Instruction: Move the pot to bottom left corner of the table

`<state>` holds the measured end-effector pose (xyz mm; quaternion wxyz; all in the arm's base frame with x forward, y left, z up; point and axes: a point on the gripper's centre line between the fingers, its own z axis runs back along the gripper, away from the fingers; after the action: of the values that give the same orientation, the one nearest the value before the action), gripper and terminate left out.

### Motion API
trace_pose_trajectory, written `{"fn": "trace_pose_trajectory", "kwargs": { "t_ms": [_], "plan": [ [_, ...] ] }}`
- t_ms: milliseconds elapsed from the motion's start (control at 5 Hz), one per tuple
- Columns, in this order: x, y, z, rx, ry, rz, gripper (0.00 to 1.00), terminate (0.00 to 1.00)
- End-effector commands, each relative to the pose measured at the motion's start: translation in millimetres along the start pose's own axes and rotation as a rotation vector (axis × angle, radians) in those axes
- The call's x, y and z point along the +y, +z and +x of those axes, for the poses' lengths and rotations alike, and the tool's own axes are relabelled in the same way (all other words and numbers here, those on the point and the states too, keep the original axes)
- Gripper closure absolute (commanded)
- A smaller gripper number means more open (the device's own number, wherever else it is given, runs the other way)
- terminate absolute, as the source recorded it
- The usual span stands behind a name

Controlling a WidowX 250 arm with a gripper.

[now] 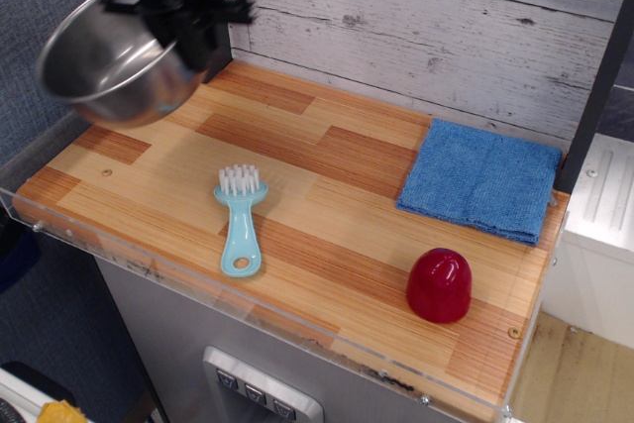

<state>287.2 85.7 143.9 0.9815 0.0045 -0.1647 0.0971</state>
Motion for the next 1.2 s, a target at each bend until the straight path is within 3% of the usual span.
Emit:
{"fn": "trace_pose_trajectory", "kwargs": {
  "t_ms": [0, 200, 400, 800, 1000],
  "plan": [
    [-73.3, 35.5, 28.6, -0.093, -0.147, -0.082, 1.00, 0.00],
    [-113.5, 31.9, 32.5, -0.067, -0.181, -0.137, 1.00, 0.00],
    [-143.9, 11.9, 36.2, -0.034, -0.231, -0.156, 1.00, 0.00],
    [-166.8, -28.9, 36.9, 0.019, -0.361, -0.162, 1.00, 0.00],
    [-176.5, -40.8, 29.4, 0.004, -0.478, -0.173, 1.00, 0.00]
  ]
}}
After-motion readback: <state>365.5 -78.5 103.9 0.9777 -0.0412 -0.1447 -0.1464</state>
